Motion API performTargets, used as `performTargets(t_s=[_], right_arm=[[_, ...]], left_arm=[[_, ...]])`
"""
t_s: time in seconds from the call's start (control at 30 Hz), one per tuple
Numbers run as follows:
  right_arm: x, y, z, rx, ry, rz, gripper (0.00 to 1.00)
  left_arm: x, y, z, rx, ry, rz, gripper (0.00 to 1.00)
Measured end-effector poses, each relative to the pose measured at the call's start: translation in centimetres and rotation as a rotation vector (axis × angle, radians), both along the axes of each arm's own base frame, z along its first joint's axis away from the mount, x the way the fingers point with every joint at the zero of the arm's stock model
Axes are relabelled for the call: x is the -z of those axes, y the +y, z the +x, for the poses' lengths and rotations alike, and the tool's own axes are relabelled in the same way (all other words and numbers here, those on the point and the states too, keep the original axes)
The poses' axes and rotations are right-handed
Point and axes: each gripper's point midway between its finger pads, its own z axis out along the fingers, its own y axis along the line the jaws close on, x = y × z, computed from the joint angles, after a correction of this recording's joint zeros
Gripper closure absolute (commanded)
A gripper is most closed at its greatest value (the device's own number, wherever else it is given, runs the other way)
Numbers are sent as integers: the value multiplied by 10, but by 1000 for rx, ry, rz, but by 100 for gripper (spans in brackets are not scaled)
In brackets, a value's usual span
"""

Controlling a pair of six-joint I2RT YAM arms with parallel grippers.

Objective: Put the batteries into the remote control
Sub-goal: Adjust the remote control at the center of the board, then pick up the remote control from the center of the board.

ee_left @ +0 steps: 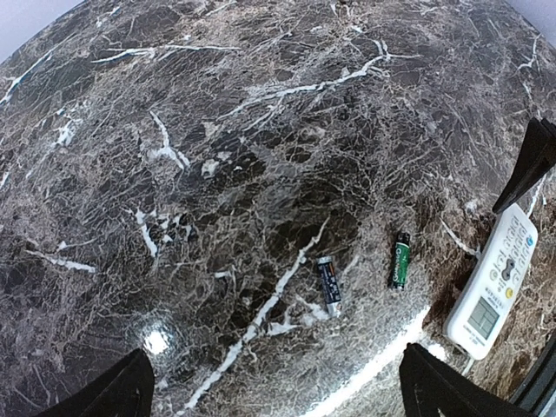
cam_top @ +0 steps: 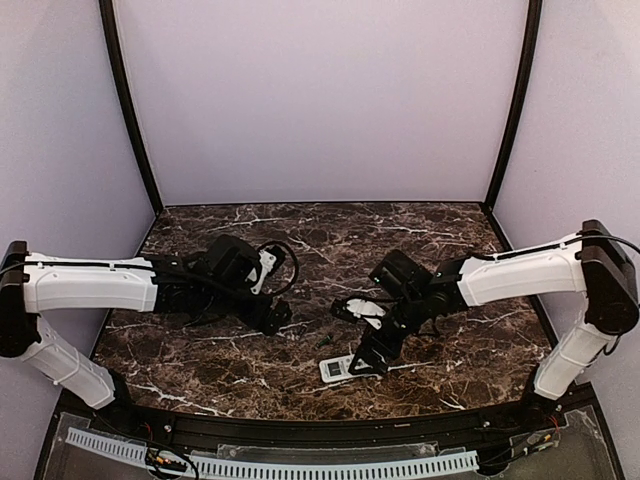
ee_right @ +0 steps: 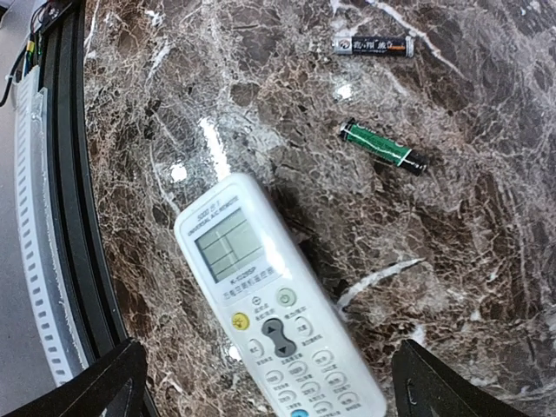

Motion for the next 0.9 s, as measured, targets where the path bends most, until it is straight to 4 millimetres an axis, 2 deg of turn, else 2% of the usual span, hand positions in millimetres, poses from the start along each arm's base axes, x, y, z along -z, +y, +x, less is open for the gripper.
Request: performTargets(t_s=[0.2, 0.43, 0.63, 0.77, 0.9], right_arm=[[-8, -3, 9, -16, -76, -22, 1], [3, -16, 12, -59, -163, -98, 1], [16, -19, 14, -94, -186, -137, 2], [30, -21, 9, -133, -176, -170, 10], [36, -21, 4, -164, -171, -182, 20]], left_arm=[[-2, 0, 0, 0, -4, -5, 0], [-3, 0, -1, 4, -6, -17, 0], [-5, -5, -2, 18, -2, -43, 0], [-5, -6, -2, 23, 14, -83, 0], [-2, 2, -3, 12, 46, -145, 0]])
